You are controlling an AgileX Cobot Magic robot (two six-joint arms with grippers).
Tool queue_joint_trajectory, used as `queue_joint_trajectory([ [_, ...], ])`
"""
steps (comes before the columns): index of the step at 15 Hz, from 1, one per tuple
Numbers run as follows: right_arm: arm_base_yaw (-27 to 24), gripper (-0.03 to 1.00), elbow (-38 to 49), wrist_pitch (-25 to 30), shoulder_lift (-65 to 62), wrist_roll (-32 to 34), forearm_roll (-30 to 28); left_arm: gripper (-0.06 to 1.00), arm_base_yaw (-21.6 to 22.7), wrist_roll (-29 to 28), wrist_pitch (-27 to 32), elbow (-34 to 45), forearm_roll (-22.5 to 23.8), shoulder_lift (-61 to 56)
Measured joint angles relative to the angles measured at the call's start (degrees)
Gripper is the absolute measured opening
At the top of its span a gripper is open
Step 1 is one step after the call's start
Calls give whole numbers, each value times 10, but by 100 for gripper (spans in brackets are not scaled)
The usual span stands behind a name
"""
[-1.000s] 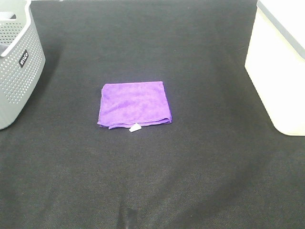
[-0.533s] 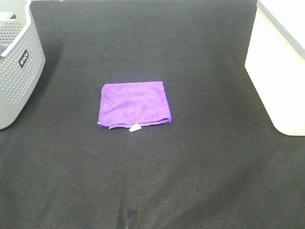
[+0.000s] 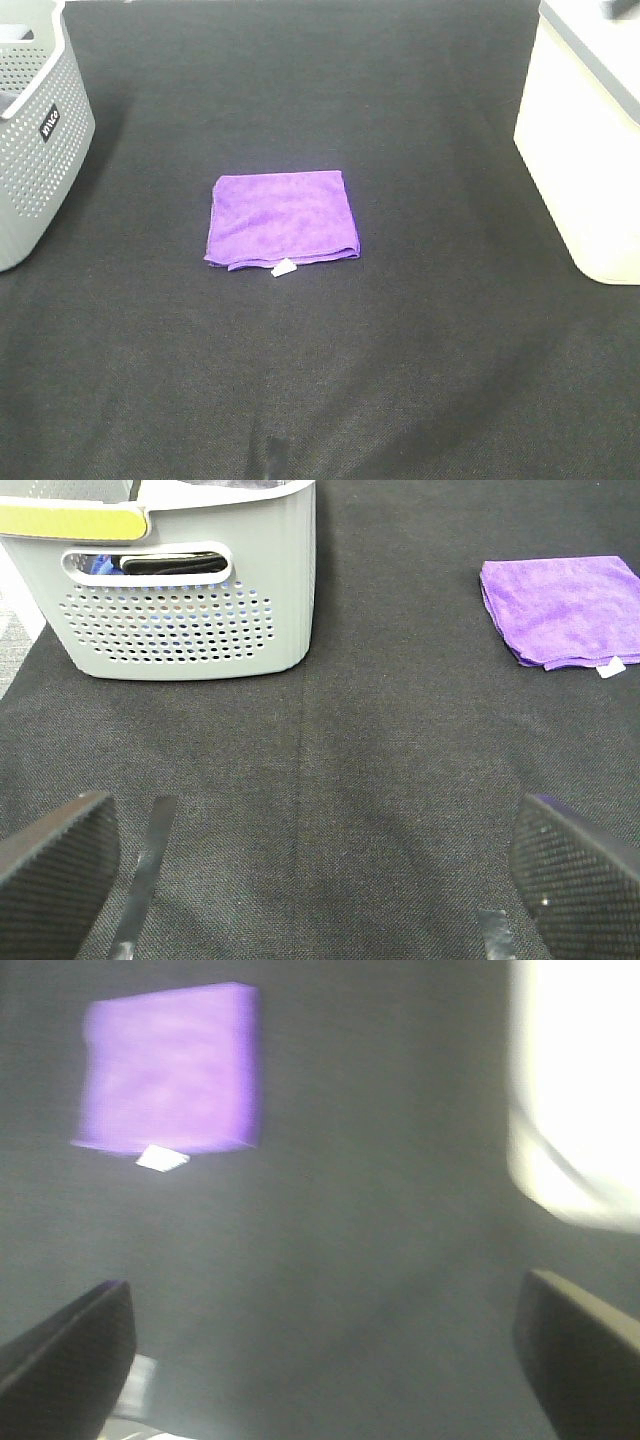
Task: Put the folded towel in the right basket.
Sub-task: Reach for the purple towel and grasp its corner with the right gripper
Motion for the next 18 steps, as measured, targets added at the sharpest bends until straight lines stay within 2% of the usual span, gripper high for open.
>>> queue_joint_trajectory([
  [4,103,98,-170,-14,261,-24,50,99,0,0,0,0,0,0],
  [6,132,98,-262,-15,413,-57,107,99,0,0,0,0,0,0],
  [8,132,98,-317,-15,505,-80,155,99,0,0,0,0,0,0],
  [13,132,98,-399,-27,681,-85,167,99,0,0,0,0,0,0],
  [18,132,96,-406,-49,701,-89,160,99,0,0,0,0,0,0],
])
